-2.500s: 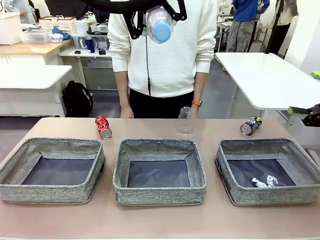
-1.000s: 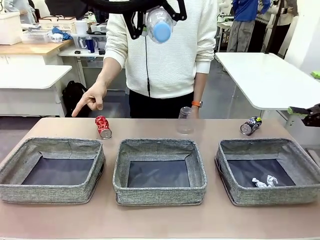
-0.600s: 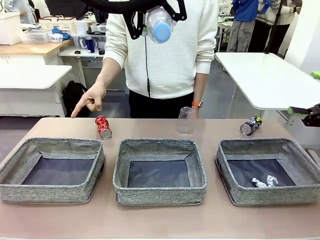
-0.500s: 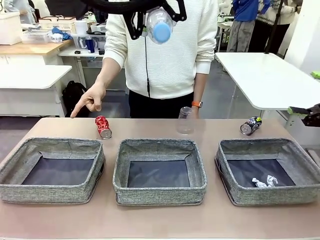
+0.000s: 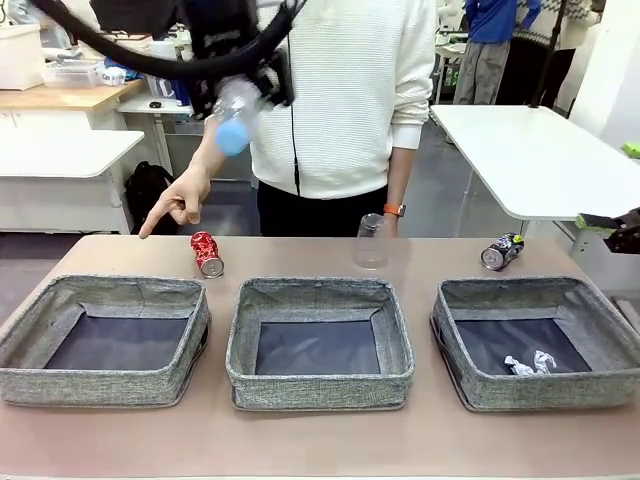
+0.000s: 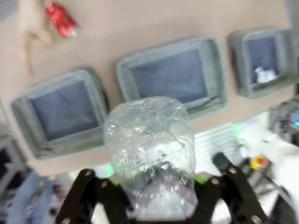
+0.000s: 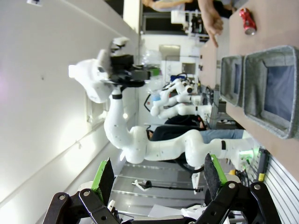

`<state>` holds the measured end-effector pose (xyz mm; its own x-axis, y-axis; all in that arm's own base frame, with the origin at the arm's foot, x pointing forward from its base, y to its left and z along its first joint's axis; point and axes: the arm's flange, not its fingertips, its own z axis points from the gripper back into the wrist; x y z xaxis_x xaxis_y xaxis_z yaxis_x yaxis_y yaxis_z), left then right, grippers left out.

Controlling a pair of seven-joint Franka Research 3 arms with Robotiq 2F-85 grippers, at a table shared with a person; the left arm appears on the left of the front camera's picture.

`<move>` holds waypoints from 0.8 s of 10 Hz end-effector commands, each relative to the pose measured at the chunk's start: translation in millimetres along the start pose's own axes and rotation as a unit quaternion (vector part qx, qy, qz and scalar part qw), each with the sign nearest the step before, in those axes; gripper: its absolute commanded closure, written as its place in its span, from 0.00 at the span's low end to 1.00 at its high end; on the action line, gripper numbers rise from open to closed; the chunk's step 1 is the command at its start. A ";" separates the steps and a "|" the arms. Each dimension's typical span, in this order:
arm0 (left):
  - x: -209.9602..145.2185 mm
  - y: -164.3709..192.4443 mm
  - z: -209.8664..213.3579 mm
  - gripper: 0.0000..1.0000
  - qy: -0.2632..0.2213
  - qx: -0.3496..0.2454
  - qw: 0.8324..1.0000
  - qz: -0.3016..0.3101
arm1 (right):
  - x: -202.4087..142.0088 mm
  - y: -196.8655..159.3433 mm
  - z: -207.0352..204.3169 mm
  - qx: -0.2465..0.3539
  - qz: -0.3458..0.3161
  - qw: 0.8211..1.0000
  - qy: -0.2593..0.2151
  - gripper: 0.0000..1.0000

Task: Sort the waste into the appropriate baskets.
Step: Place the picked waste into the Fabric basket indicated by the person.

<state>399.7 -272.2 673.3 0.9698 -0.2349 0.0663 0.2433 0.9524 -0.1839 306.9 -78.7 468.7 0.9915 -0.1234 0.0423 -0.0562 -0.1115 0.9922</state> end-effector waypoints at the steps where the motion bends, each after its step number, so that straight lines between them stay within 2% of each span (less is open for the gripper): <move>1: -43.5 53.5 -37.8 1.00 -0.020 0.017 1.000 0.008 | 0.4 6.4 -0.3 0.008 -0.007 1.000 -0.002 0.00; 2: -49.0 82.0 -47.8 1.00 -0.016 0.004 0.999 0.029 | 0.4 6.4 -0.3 0.008 -0.007 1.000 -0.002 0.00; 4: -56.7 134.7 -66.5 1.00 -0.027 -0.001 0.994 0.107 | 0.4 6.4 -0.3 0.008 -0.007 1.000 -0.002 0.00; 5: -61.8 162.1 -71.0 1.00 -0.049 -0.007 0.976 0.214 | 0.4 6.4 -0.3 0.008 -0.007 1.000 -0.002 0.00; 6: -72.4 189.5 -78.4 1.00 -0.058 -0.009 0.961 0.269 | 0.4 6.4 -0.3 0.008 -0.007 1.000 -0.002 0.00; 8: -92.8 228.0 -90.6 1.00 -0.059 -0.008 0.942 0.330 | 0.4 6.4 -0.3 0.008 -0.007 1.000 -0.002 0.00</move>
<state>378.5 -49.7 543.1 0.9276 0.3726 0.0288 -0.3584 0.9088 -0.2136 306.8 -78.8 468.7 0.9915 -0.1235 0.0421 -0.0561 -0.1119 0.9921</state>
